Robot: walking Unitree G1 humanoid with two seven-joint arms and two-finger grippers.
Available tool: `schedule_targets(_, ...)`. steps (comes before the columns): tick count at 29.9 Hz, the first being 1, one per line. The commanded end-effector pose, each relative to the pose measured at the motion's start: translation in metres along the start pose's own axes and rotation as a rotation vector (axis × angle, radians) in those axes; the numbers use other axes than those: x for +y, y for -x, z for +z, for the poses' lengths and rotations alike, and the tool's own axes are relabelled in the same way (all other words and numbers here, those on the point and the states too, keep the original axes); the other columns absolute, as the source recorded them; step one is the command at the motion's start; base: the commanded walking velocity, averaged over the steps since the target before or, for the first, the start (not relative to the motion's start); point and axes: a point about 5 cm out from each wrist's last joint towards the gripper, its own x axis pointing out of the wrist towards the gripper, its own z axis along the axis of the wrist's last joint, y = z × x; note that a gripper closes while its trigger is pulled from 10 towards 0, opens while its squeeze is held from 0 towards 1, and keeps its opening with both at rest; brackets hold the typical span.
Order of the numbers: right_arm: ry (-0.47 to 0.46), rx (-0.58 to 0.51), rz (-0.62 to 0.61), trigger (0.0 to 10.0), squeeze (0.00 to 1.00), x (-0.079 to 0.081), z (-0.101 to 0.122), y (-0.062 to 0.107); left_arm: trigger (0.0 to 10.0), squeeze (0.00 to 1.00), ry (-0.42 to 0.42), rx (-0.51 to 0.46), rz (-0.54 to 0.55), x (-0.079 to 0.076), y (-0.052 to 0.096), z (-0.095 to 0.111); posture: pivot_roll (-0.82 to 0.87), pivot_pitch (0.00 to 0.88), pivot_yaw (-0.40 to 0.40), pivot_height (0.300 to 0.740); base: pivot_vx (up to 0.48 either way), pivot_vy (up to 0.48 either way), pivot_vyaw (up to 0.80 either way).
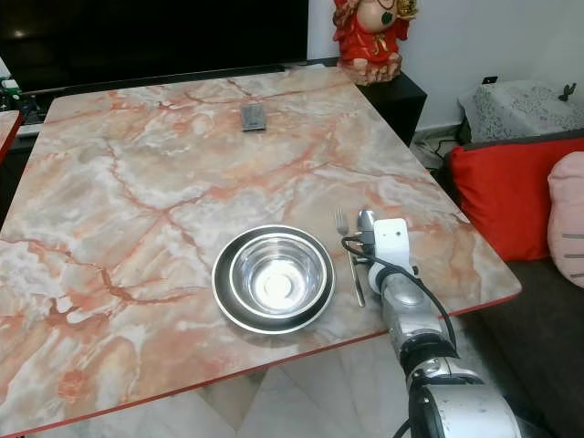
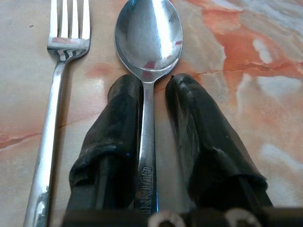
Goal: Setting the table
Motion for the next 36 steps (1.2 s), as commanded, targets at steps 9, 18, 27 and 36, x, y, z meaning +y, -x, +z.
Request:
schedule_targets(9, -0.025, -0.001, 0.023, 10.0, 0.0, 0.007, -0.002, 0.0, 10.0, 0.0, 0.0, 0.047, -0.02, -0.011, 0.003, -0.013, 0.01, 0.169, -0.018, 0.74, 0.0, 0.0, 0.0)
schedule_targets(18, -0.033, -0.022, 0.016, 10.0, 0.0, 0.006, 0.0, 0.0, 10.0, 0.0, 0.0, 0.046, -0.024, -0.014, 0.002, -0.011, 0.01, 0.167, -0.019, 0.74, 0.0, 0.0, 0.0)
schedule_targets(27, -0.051, -0.069, 0.023, 10.0, 0.0, 0.007, 0.01, -0.001, 10.0, 0.0, 0.0, 0.044, -0.027, -0.016, 0.001, -0.01, 0.01, 0.166, -0.018, 0.74, 0.0, 0.0, 0.0)
schedule_targets(36, -0.042, -0.105, 0.002, 10.0, 0.0, 0.005, 0.016, -0.002, 10.0, 0.0, 0.001, 0.042, -0.028, -0.016, 0.001, -0.009, 0.0, 0.167, -0.017, 0.74, 0.0, 0.0, 0.0)
